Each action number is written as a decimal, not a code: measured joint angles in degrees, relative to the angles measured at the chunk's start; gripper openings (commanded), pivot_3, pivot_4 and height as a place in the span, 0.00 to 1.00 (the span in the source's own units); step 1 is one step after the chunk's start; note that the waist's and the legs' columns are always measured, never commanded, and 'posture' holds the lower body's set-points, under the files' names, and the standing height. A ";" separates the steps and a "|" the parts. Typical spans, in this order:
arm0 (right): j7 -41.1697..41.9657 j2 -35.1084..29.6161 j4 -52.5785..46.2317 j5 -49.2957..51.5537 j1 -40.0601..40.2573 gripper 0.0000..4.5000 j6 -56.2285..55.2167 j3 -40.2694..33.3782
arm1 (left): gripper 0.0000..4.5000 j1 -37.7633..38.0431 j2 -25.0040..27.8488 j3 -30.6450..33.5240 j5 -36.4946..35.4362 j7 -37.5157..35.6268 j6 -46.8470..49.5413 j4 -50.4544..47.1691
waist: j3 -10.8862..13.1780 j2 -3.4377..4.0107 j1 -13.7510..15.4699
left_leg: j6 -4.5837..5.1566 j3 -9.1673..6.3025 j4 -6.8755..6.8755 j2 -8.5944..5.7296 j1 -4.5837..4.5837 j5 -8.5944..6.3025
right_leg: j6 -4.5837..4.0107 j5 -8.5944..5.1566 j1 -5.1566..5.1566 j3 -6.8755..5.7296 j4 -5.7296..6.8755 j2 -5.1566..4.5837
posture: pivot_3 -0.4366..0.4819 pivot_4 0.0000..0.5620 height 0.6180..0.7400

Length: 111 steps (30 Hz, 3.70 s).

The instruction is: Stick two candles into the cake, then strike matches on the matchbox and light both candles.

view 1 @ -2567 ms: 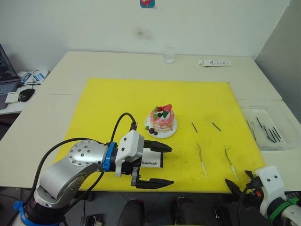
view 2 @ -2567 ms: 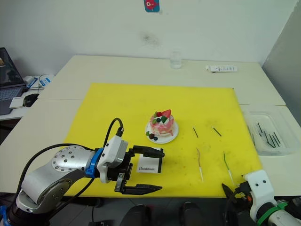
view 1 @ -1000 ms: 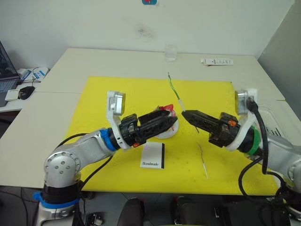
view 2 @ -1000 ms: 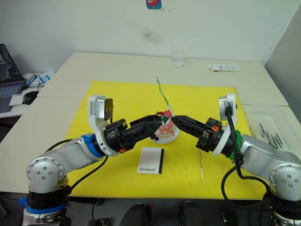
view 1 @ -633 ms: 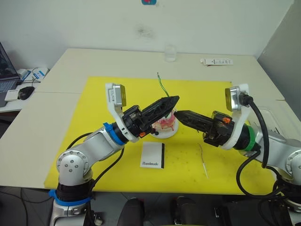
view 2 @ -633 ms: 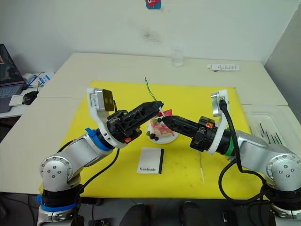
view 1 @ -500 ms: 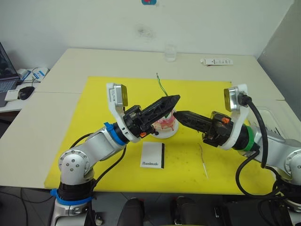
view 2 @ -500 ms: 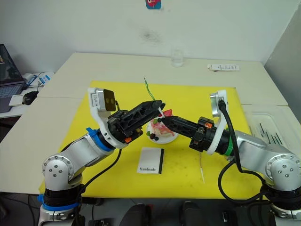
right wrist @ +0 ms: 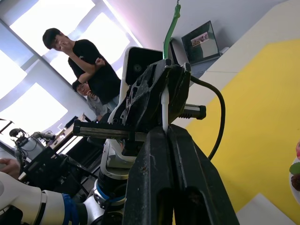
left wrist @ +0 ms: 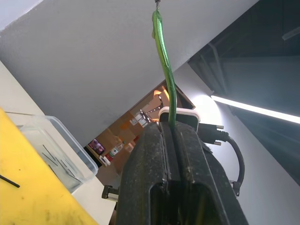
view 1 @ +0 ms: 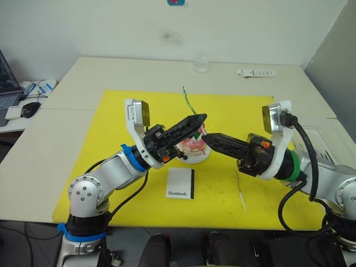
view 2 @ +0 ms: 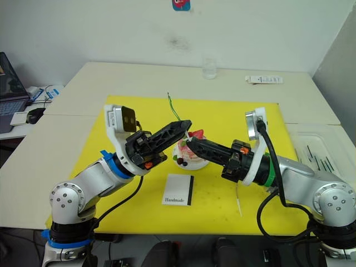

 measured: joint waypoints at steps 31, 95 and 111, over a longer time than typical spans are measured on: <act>28.65 -15.93 -7.94 -61.33 5.20 0.99 -9.11 4.04 | 0.00 -4.38 6.12 -4.21 63.08 -25.77 -23.44 15.34 | 0.04 0.01 0.20 | 0.00 0.02 -0.07 0.01 -0.33 0.00 | 0.00 0.00 -0.23 -0.08 -0.31 -0.09 | 0.48 0.27 1.00; 28.47 -6.84 -12.82 -68.96 8.91 0.99 -2.95 4.47 | 0.00 -4.46 -4.30 -4.00 79.59 -36.51 -32.85 28.05 | 0.03 0.00 0.13 | 0.00 -0.07 0.04 -0.01 -0.28 0.00 | 0.02 0.02 -0.22 -0.13 -0.02 0.01 | 0.48 0.27 1.00; 28.84 -4.71 -12.67 -74.75 9.92 0.99 -6.08 5.65 | 0.00 -3.41 -5.33 -4.33 81.28 -37.22 -38.31 31.44 | 0.01 0.00 0.12 | 0.00 -0.05 0.05 0.00 -0.09 0.00 | 0.02 0.02 -0.07 -0.10 0.02 0.01 | 0.48 0.27 1.00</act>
